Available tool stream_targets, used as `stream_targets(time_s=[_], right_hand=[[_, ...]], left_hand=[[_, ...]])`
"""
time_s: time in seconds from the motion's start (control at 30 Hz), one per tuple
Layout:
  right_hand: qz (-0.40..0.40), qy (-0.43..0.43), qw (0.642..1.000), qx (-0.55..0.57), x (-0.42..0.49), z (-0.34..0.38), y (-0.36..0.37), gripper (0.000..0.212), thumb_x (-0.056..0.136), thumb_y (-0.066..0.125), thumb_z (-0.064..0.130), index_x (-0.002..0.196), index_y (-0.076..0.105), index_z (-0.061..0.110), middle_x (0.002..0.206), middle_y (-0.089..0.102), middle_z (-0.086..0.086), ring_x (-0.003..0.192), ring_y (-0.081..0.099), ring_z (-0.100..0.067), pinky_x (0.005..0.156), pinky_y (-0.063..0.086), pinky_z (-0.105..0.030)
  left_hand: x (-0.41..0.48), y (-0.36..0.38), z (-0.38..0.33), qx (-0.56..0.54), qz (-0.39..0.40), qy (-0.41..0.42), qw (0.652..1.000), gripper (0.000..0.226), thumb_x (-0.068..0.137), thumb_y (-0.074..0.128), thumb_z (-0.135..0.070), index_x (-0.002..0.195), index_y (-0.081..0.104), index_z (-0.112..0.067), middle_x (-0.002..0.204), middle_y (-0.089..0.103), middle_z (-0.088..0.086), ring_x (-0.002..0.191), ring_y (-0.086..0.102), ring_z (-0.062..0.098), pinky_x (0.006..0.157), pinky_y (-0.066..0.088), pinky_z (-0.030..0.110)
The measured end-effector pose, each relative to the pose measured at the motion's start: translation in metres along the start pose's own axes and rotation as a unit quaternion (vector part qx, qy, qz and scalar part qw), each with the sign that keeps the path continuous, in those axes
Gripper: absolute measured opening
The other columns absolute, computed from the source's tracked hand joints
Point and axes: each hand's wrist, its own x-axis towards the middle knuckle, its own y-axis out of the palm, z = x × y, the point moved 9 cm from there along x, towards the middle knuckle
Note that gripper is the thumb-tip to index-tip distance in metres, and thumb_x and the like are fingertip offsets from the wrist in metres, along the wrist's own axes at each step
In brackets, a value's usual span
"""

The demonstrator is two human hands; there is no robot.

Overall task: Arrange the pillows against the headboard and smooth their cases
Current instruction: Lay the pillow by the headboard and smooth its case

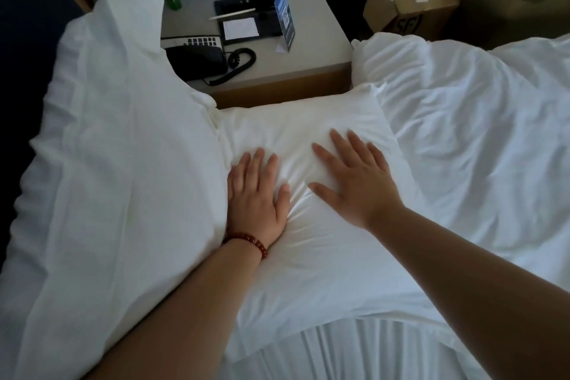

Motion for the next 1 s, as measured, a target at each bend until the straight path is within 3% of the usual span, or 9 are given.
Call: stream_targets(time_s=[0.33,0.6,0.83,1.0], right_hand=[[-0.018,0.009,1.000,0.020,-0.002,-0.009,0.025,0.068,0.094,0.018,0.070,0.155,0.013,0.040,0.165,0.005,0.004,0.152,-0.002,-0.020,0.122,0.008,-0.046],[0.015,0.001,1.000,0.023,-0.005,-0.012,0.040,0.069,0.094,0.009,0.069,0.155,0.004,0.039,0.165,-0.003,0.003,0.151,-0.007,-0.019,0.122,0.003,-0.044],[0.049,-0.004,0.997,0.059,-0.006,-0.014,0.052,0.065,0.094,0.005,0.069,0.151,-0.012,0.045,0.162,-0.019,0.009,0.148,-0.021,-0.015,0.122,-0.004,-0.042],[0.043,-0.009,0.995,0.093,-0.001,-0.016,0.061,0.064,0.095,0.017,0.067,0.152,-0.005,0.047,0.164,-0.010,0.010,0.151,-0.011,-0.016,0.119,-0.007,-0.038]], left_hand=[[-0.002,0.007,-0.007,0.021,-0.028,-0.002,0.999,0.056,0.094,0.035,-0.043,0.143,0.046,-0.016,0.152,0.040,0.010,0.142,0.031,0.031,0.117,0.020,0.049],[-0.003,0.018,-0.012,0.042,0.010,-0.009,0.999,0.057,0.094,0.034,-0.042,0.140,0.049,-0.012,0.147,0.047,0.012,0.137,0.040,0.033,0.117,0.017,0.046],[-0.001,0.025,-0.009,0.037,0.049,-0.032,0.998,0.063,0.095,0.028,-0.045,0.147,0.036,-0.012,0.152,0.040,0.011,0.141,0.033,0.029,0.119,0.011,0.041],[0.004,0.035,-0.009,0.060,0.056,-0.039,0.996,0.062,0.094,0.033,-0.042,0.150,0.030,-0.015,0.150,0.042,0.011,0.138,0.036,0.029,0.116,0.011,0.040]])
